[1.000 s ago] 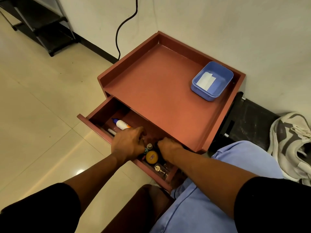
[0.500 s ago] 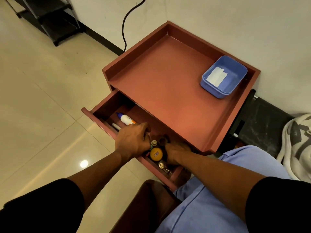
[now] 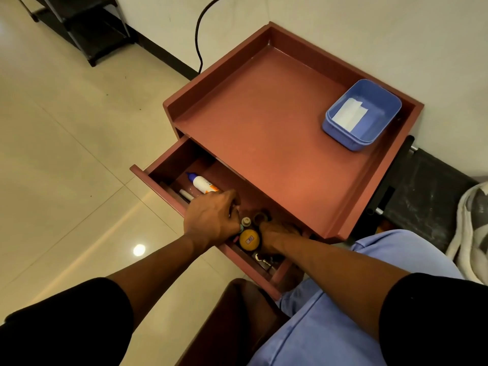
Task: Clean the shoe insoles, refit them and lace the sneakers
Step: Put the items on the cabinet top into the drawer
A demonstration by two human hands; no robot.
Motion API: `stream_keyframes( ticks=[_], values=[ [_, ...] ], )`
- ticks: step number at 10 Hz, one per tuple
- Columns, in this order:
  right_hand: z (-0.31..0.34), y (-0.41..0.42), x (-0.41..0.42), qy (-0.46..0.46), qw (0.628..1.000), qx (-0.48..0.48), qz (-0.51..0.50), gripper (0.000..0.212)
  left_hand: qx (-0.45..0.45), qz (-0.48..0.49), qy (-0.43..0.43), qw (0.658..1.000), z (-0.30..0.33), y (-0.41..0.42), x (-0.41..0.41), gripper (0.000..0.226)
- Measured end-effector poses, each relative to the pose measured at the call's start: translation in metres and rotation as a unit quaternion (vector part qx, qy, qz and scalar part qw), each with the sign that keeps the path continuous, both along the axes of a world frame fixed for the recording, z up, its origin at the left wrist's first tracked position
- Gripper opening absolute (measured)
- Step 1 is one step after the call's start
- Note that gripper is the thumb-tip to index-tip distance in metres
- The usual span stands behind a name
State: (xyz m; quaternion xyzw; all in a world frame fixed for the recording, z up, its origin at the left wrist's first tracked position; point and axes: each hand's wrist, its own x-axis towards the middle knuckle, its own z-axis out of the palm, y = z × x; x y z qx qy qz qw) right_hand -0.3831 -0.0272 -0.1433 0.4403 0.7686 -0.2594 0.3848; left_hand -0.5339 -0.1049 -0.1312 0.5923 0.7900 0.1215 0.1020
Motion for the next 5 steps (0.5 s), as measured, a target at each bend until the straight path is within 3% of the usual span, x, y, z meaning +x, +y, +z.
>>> stream_keyframes(
  ticks=[2, 4, 5],
  values=[
    [0.004, 0.003, -0.001, 0.002, 1.0, 0.0, -0.006, 0.059, -0.006, -0.002, 0.002, 1.0, -0.001, 0.0, 0.0, 0.025],
    [-0.013, 0.009, -0.002, 0.066, 0.98, -0.014, -0.189, 0.042, -0.004, 0.001, -0.002, 1.0, 0.0, 0.0, -0.001, 0.025],
    [0.021, 0.008, -0.001, 0.094, 0.966, -0.018, -0.241, 0.043, -0.003, 0.001, -0.002, 1.0, 0.0, 0.0, 0.0, 0.025]
  ],
)
